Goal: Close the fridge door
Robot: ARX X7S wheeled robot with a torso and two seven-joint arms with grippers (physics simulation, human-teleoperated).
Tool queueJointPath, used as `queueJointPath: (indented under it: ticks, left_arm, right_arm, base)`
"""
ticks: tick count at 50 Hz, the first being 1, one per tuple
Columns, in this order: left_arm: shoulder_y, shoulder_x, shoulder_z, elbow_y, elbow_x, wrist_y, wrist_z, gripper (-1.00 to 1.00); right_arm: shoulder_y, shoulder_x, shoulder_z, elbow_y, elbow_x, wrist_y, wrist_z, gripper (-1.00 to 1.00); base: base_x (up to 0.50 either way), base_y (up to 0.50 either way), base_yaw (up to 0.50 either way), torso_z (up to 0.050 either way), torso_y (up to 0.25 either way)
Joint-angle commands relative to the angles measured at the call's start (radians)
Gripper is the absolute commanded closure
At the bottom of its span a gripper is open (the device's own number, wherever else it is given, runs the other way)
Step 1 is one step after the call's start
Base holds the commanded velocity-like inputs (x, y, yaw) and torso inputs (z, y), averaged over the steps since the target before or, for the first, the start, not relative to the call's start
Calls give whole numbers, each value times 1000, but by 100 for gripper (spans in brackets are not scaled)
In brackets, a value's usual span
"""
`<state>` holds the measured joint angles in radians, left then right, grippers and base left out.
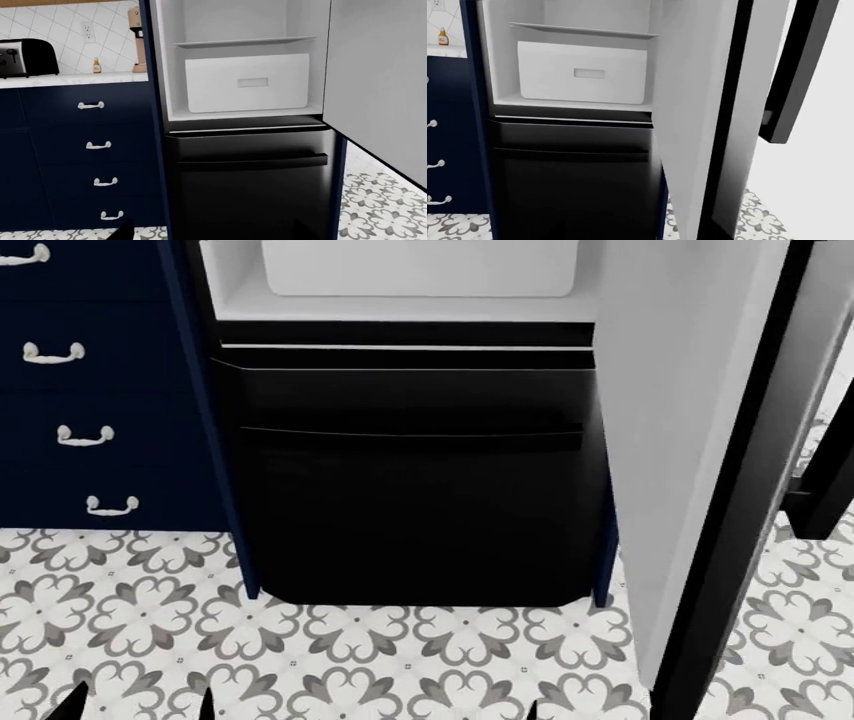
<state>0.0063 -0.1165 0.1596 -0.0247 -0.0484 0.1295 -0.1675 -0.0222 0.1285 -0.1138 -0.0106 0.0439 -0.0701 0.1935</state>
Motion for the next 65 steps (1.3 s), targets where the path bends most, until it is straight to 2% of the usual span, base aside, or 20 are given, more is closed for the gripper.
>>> queueJointPath:
  ticks: [1,17,41,49,50,56,65]
  left_arm:
    - [1,-11,9,15,-10,-7,-14,-100]
    - [2,-20,26,8,-16,4,-29,-100]
    - [-8,-37,44,-5,-27,13,-44,-100]
    - [-2,-43,52,6,-25,16,-49,-100]
    - [-5,-41,50,-5,-26,22,-52,-100]
    - [-3,-45,53,-2,-28,24,-58,-100]
    - [-2,-51,57,6,-34,17,-64,-100]
  right_arm:
    - [-7,11,-3,-13,7,9,18,-100]
    - [-30,30,4,-32,33,-10,29,-100]
    - [-10,41,-16,-30,39,7,46,-100]
    - [-9,46,-24,-32,41,11,49,-100]
    - [-8,39,-12,-17,99,-6,21,-100]
    - [-14,42,-9,-27,149,-6,-4,-100]
    - [-12,45,-11,-29,144,1,14,-100]
  base:
    - [-418,-266,0,0,0]
    - [-404,-326,0,0,0]
    - [-207,-500,0,0,0]
    - [-66,-500,0,0,0]
    - [0,-203,0,0,0]
    - [85,-484,0,0,0]
    - [53,-286,0,0,0]
